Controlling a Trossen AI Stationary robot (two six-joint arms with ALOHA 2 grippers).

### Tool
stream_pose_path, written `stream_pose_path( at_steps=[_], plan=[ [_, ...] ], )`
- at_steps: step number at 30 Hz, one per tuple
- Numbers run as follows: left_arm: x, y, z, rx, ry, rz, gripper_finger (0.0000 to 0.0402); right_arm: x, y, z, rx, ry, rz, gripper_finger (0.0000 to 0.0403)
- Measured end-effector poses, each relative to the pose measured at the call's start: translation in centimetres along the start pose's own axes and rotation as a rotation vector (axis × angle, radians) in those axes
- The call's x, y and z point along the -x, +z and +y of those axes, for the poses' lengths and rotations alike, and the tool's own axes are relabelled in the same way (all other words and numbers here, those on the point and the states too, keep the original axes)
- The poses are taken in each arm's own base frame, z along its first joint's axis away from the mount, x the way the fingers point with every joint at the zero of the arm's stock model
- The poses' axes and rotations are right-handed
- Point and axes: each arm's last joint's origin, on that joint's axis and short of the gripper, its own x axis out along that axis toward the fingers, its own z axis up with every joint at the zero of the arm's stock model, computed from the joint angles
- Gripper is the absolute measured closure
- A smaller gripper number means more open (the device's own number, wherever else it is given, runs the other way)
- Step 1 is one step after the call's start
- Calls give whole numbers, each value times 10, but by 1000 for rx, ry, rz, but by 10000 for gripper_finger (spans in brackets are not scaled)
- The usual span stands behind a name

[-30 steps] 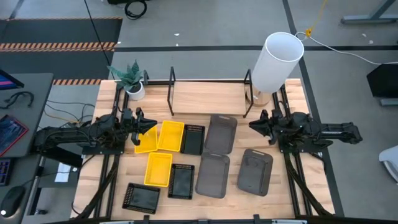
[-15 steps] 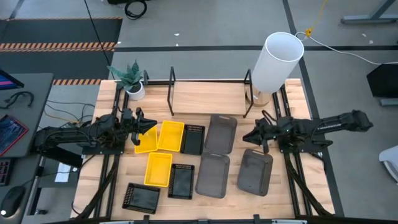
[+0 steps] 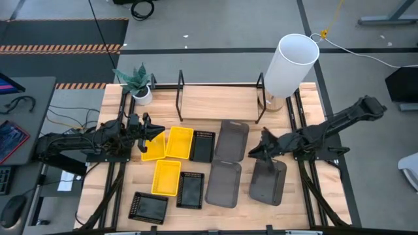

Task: Stack baskets on shelf by color
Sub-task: Stack the bottom transparent black bin on the top transparent black bin

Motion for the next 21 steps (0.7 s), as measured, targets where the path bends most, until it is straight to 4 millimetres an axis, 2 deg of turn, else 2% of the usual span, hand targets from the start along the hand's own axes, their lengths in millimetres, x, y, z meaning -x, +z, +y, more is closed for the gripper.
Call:
stream_pose_path(
  at_steps=[7,13,21],
  plan=[
    [0,0,0,0,0,0,364,-42,16,36,79,-13,143,335],
    [0,0,0,0,0,0,371,-76,21,70,146,-17,281,335],
    [0,0,0,0,0,0,364,-104,22,115,253,33,363,335]
  ],
)
